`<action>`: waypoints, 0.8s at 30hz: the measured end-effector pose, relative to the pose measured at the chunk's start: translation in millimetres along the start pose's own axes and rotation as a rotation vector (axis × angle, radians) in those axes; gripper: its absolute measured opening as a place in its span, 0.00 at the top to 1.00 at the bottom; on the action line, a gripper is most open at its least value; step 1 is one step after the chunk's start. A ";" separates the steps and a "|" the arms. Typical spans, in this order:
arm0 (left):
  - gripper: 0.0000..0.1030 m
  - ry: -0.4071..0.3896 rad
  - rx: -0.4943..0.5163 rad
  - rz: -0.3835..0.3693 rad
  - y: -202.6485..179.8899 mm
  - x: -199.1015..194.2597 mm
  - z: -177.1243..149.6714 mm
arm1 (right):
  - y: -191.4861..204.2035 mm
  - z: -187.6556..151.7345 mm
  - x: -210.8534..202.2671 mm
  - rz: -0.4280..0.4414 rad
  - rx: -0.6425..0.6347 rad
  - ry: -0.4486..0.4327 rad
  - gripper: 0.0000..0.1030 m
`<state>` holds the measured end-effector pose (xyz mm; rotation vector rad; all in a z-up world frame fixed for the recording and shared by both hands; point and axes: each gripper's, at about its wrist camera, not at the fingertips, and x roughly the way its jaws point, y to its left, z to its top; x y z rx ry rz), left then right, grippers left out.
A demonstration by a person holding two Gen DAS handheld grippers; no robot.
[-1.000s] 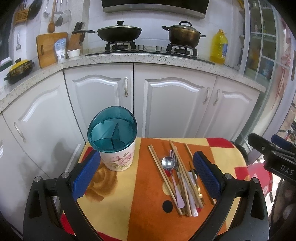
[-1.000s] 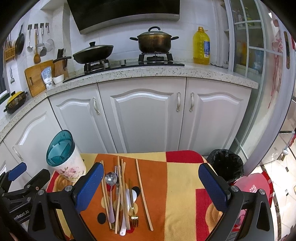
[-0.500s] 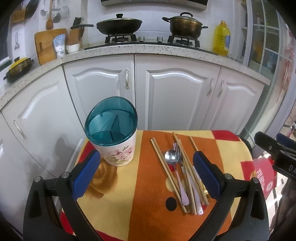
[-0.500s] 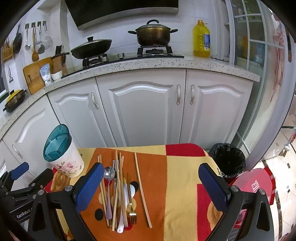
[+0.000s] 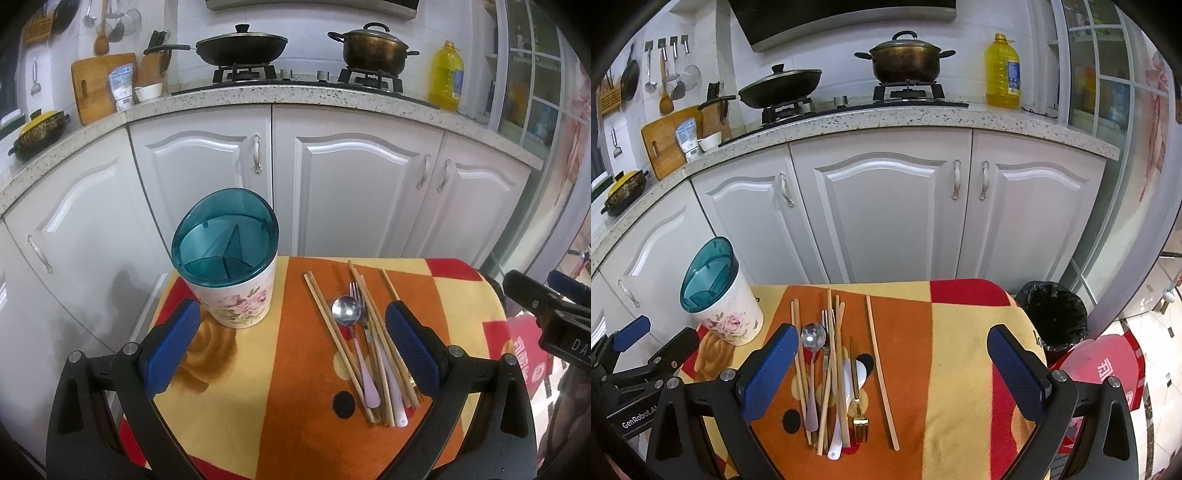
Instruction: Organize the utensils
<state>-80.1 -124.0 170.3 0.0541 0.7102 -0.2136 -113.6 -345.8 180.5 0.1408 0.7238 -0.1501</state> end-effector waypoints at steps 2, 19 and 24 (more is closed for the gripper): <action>0.02 -0.005 -0.002 0.001 0.1 -1.2 1.1 | 1.3 1.0 -1.2 0.002 -0.002 -0.003 0.01; 0.02 0.014 -0.009 0.008 2.2 4.9 -2.0 | 2.3 -3.4 4.9 0.003 -0.004 0.020 0.01; 0.02 0.027 -0.010 0.009 5.2 9.4 -4.3 | 0.1 -7.0 13.7 0.005 -0.006 0.042 0.01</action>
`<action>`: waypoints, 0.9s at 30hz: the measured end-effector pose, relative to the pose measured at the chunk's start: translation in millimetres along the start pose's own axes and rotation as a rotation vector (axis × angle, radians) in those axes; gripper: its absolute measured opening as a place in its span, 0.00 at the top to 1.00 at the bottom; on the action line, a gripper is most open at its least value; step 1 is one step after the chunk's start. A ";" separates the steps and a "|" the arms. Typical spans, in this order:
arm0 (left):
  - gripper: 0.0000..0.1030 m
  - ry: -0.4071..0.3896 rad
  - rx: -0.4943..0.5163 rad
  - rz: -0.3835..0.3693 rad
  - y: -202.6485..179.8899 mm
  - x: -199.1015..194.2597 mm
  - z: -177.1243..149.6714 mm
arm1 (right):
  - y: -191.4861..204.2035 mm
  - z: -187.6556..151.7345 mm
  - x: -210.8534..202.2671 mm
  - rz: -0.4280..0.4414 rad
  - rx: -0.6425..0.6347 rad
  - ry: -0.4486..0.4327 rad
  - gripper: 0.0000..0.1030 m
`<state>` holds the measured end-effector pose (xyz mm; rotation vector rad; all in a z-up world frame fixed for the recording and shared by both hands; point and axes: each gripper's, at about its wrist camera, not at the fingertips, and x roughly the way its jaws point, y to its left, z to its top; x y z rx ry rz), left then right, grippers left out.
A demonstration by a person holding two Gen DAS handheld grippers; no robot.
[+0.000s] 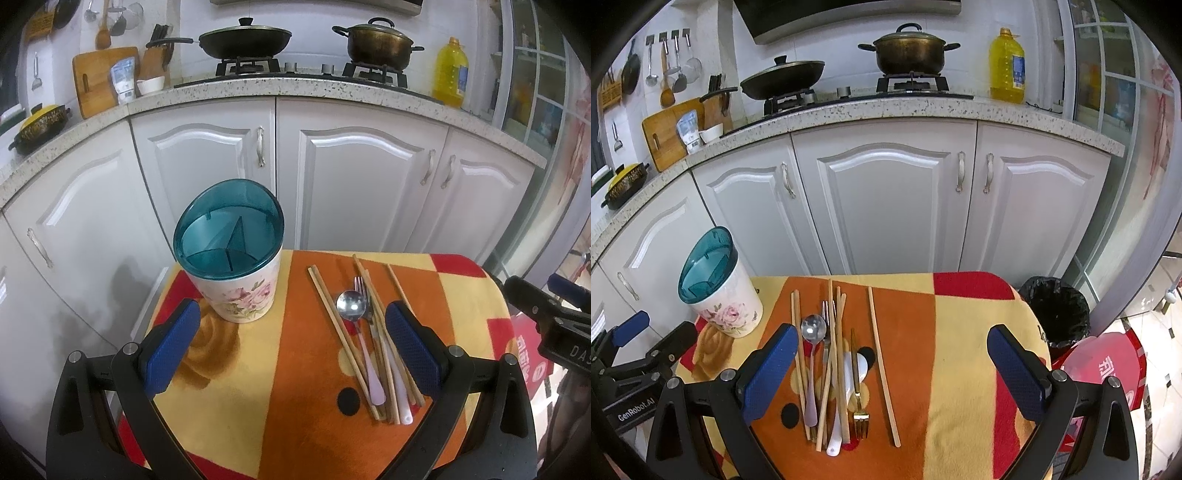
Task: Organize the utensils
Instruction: 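Lower the right tool onto a single wooden chopstick and close on it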
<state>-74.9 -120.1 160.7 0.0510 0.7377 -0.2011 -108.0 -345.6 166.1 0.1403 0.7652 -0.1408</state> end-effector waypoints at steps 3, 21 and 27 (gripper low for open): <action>0.02 0.034 -0.015 -0.019 8.7 8.3 -4.3 | -3.8 -5.2 11.0 0.018 0.000 0.024 0.01; 0.59 0.347 -0.061 -0.160 -12.2 116.7 -34.4 | -26.0 -28.4 128.7 0.202 0.064 0.241 0.49; 0.65 0.391 -0.078 -0.125 -18.3 147.8 -30.8 | -15.7 -23.4 163.3 0.199 -0.006 0.296 0.56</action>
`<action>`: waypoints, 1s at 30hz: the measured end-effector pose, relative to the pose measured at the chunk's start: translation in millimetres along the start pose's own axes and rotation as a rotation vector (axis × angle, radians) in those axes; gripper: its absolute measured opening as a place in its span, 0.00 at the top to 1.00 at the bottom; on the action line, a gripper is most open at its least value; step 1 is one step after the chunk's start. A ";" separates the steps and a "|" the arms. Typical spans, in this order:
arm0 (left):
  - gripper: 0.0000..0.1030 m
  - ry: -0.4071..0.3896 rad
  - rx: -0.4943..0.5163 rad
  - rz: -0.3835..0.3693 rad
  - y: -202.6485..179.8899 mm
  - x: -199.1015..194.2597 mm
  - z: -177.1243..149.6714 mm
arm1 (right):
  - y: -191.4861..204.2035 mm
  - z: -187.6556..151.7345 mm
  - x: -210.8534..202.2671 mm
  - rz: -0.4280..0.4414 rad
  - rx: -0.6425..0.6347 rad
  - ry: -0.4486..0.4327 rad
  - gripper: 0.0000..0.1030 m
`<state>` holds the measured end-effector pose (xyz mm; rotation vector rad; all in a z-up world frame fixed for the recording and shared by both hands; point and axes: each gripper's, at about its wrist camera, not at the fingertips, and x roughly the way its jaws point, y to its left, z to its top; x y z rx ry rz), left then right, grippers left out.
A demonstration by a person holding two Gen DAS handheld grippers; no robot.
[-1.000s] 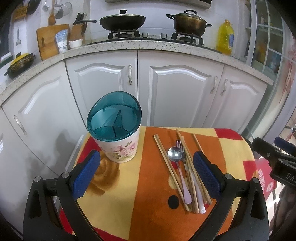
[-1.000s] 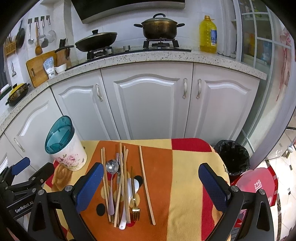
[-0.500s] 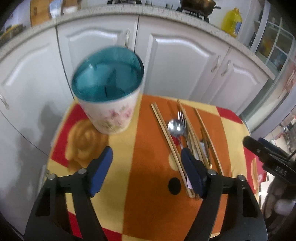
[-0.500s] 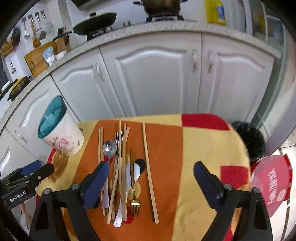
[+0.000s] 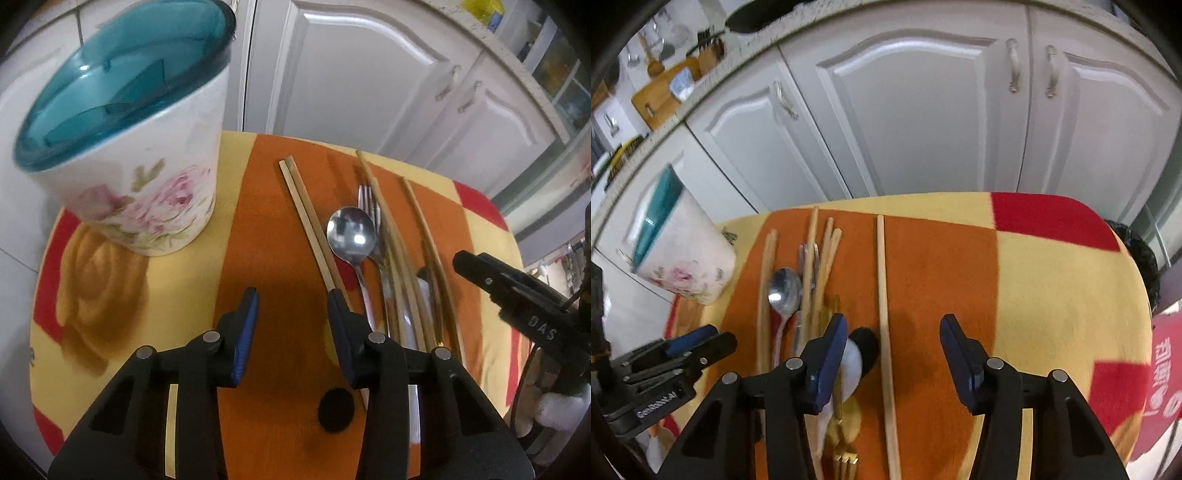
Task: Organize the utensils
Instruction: 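Lower the right tool onto a single wooden chopstick and close on it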
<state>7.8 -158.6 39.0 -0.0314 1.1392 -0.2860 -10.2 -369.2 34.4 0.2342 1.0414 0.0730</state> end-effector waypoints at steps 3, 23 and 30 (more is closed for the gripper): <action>0.65 0.009 0.005 0.006 -2.5 7.7 5.1 | -1.6 2.0 14.6 0.013 -0.002 0.035 0.64; 0.89 0.026 -0.014 -0.124 -11.8 29.4 14.4 | -1.3 3.7 20.5 0.016 -0.035 0.002 0.79; 0.98 0.029 0.003 -0.118 -2.6 21.7 4.9 | -20.6 -5.5 10.1 0.041 0.044 0.003 0.92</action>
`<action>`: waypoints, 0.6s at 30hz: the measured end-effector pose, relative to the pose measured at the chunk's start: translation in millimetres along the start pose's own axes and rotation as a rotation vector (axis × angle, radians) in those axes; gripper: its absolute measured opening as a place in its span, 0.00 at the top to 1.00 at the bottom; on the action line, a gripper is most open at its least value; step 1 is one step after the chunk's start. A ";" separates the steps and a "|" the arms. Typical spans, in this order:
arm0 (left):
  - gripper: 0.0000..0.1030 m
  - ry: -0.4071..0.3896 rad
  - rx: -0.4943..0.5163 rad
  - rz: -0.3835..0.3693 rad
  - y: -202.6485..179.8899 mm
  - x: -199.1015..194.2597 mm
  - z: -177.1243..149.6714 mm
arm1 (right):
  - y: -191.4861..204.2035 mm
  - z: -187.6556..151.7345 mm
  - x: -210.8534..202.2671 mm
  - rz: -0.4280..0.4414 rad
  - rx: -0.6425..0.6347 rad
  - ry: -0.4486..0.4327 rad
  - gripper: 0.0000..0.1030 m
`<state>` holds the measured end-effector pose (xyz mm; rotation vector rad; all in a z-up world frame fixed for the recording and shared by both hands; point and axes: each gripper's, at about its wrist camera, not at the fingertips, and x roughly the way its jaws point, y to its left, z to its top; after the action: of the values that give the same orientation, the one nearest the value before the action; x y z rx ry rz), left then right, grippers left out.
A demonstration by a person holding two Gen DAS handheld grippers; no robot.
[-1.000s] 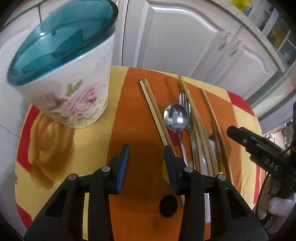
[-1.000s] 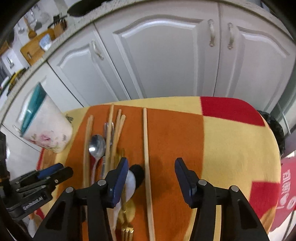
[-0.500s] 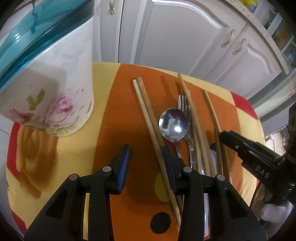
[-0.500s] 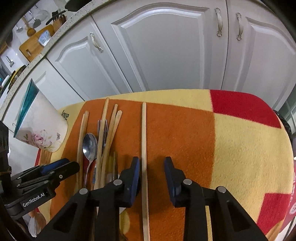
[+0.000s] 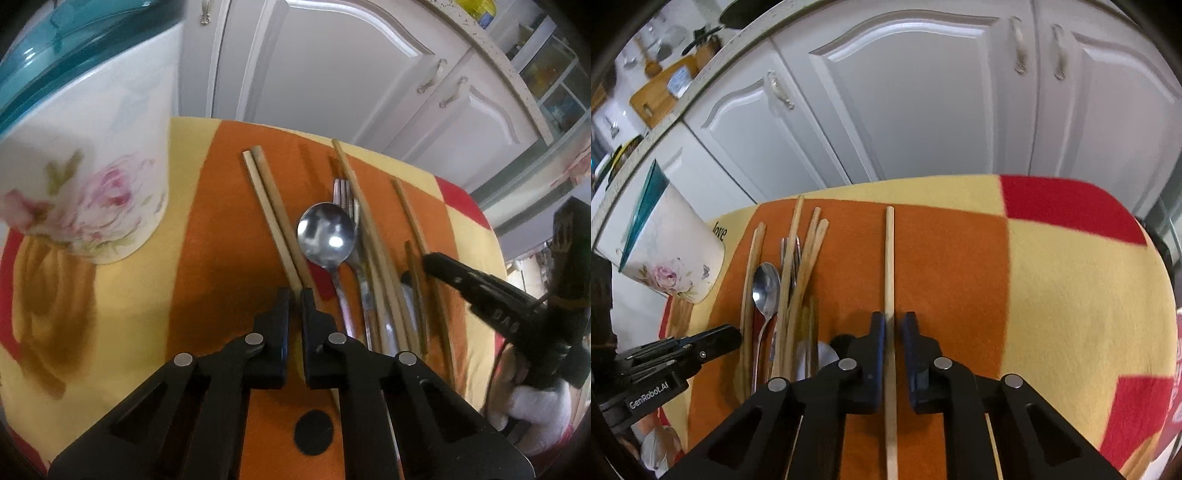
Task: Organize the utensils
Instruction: 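Lower the right tool onto a single wooden chopstick and close on it, then lower the left tool onto a wooden chopstick and close on it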
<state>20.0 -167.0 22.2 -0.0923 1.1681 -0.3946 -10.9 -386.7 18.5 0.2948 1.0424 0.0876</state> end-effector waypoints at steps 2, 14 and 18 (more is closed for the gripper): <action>0.99 0.017 -0.012 0.018 5.9 2.4 -0.7 | -0.7 -4.4 -5.2 -0.005 0.005 0.001 0.93; 0.99 0.019 -0.064 -0.046 -0.1 -0.3 3.9 | -4.3 -18.7 -12.4 -0.007 0.010 0.048 0.93; 0.98 0.010 -0.036 -0.026 -5.7 3.1 3.6 | -7.2 -17.3 -12.2 0.000 0.016 0.049 0.93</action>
<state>22.9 -173.8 22.5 -0.1376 1.1850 -0.3971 -32.5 -392.7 18.6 0.3082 1.0921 0.0872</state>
